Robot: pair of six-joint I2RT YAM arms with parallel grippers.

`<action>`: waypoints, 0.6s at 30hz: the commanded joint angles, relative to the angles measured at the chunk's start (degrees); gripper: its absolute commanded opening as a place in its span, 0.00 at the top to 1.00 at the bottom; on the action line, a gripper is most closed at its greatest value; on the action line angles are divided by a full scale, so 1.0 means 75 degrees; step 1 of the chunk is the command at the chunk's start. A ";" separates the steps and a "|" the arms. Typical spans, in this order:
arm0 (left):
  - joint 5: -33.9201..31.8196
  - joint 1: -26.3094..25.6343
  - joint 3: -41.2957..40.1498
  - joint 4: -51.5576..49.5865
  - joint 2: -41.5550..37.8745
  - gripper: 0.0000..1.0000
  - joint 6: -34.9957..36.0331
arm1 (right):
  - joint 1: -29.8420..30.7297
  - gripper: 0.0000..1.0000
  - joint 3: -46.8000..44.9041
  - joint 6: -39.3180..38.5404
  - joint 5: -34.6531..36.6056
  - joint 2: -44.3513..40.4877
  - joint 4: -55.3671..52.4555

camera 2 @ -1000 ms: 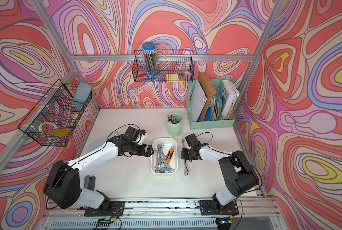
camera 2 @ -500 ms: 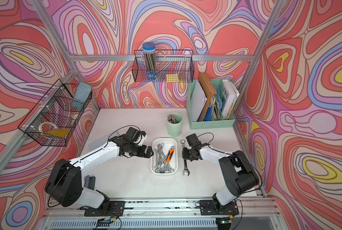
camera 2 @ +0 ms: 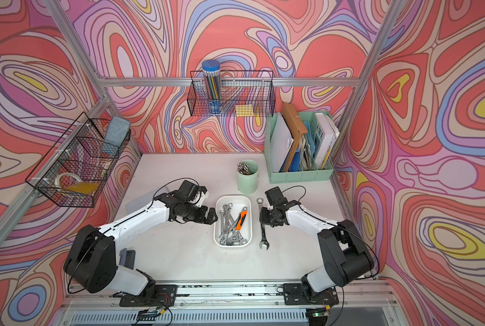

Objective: Take out the wrench from the storage box
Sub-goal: Pick up the wrench from the storage box.

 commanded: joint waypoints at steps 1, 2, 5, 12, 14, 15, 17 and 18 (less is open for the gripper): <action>-0.0125 0.0041 0.0293 -0.0308 -0.0194 0.01 0.0134 | 0.0325 0.62 0.0872 0.0511 0.0031 -0.0610 -0.0894; -0.0119 0.0035 0.0308 -0.0321 -0.0212 0.01 0.0135 | 0.0505 0.61 0.1107 0.0685 0.0180 -0.0642 -0.1111; -0.0076 0.0041 0.0308 -0.0313 -0.0278 0.01 0.0112 | 0.1354 0.57 0.1891 0.1596 0.0774 -0.0415 -0.1816; 0.0080 0.0032 0.0250 -0.0314 -0.0349 0.01 0.0135 | 0.3059 0.60 0.3109 0.3867 0.2155 0.0889 -0.2636; 0.0098 0.0038 0.0249 -0.0366 -0.0360 0.01 0.0200 | 0.3255 0.61 0.3560 0.4224 0.2546 0.1410 -0.3167; 0.0101 0.0038 0.0238 -0.0390 -0.0363 0.01 0.0227 | 0.3324 0.62 0.3763 0.4341 0.2700 0.1641 -0.3385; 0.0091 0.0041 0.0218 -0.0409 -0.0384 0.01 0.0277 | 0.3366 0.62 0.3929 0.4410 0.2767 0.1992 -0.3512; 0.0070 0.0038 0.0183 -0.0405 -0.0401 0.01 0.0293 | 0.3366 0.62 0.3944 0.4411 0.2721 0.2132 -0.3445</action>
